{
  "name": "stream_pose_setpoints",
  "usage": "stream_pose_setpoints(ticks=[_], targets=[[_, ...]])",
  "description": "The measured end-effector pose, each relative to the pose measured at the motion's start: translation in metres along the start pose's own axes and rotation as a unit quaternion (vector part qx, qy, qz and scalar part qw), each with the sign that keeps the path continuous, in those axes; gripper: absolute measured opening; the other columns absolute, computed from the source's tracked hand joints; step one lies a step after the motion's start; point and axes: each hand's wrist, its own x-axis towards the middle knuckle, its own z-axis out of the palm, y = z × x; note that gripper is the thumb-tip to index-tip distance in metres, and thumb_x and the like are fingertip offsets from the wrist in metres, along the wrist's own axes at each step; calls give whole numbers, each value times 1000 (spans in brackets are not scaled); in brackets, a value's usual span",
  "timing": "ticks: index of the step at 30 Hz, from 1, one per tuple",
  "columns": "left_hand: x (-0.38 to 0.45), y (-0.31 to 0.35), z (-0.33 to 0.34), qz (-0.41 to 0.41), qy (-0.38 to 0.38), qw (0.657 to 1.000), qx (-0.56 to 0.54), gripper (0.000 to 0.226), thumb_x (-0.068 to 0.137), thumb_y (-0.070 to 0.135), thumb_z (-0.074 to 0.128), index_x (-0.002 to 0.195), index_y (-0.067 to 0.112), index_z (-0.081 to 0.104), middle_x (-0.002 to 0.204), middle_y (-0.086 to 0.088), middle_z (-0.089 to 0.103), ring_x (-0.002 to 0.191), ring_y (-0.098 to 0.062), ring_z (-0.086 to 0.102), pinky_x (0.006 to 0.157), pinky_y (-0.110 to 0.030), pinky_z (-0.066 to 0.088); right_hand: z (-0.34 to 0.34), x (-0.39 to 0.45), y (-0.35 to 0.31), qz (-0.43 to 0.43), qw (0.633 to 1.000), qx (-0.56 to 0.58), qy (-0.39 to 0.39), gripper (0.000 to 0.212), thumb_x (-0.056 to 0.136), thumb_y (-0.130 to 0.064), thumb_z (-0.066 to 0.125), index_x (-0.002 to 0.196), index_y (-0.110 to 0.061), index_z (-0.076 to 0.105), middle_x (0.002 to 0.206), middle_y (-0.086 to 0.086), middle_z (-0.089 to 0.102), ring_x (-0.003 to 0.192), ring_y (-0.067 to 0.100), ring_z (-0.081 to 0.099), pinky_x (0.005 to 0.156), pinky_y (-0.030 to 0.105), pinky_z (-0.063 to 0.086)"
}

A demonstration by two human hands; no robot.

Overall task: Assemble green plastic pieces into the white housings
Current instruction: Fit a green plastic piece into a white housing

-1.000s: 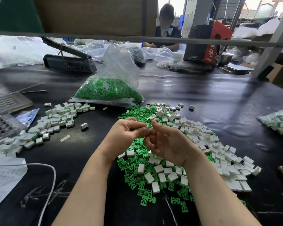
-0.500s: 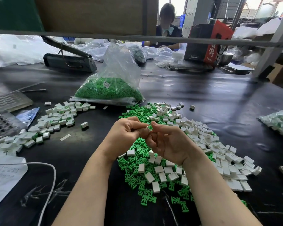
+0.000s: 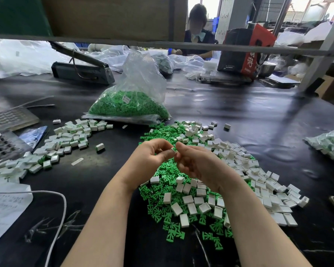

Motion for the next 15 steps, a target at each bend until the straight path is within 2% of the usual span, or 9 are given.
stream_pose_setpoints(ticks=[3, 5, 7, 10, 15], targets=[[1, -3, 2, -21, -9, 1000, -3, 8, 95, 12, 60, 88, 10, 65, 72, 1, 61, 69, -10, 54, 71, -26, 46, 1, 0, -1, -60, 992, -91, 67, 25, 99, -31, 54, 89, -8, 59, 62, -3, 49, 57, 12, 42, 56, 25, 36], [1, -4, 3, -27, -9, 1000, -4, 9, 95, 12, 60, 88, 10, 66, 71, 2, 61, 66, -7, 53, 67, -19, 45, 4, 0, -2, -95, 983, -134, 81, 23, 101, -23, 52, 83, -10, 57, 63, -1, 48, 60, 16, 42, 60, 33, 37], [2, -5, 4, -36, 2, 999, -23, 10, 96, 13, 59, 90, 11, 67, 69, 5, 60, 63, -4, 52, 62, -14, 43, 6, 0, -3, -118, 975, -167, 91, 25, 101, -20, 50, 78, -12, 54, 61, 0, 46, 54, 13, 41, 56, 29, 36], [4, -7, 4, -64, 24, 995, -69, 13, 96, 18, 58, 87, 12, 65, 68, 4, 57, 59, -4, 49, 55, -14, 40, 8, 0, -3, -141, 971, -163, 103, 26, 102, -17, 49, 77, -11, 54, 58, -3, 45, 48, 6, 37, 50, 20, 33], [4, -9, 8, -65, -13, 994, -84, 31, 101, 21, 47, 73, 11, 56, 57, 9, 50, 53, -4, 43, 51, -13, 35, 9, 2, 0, -141, 974, -142, 103, 27, 103, -17, 47, 77, -10, 52, 59, -3, 46, 52, 8, 40, 53, 20, 35]])
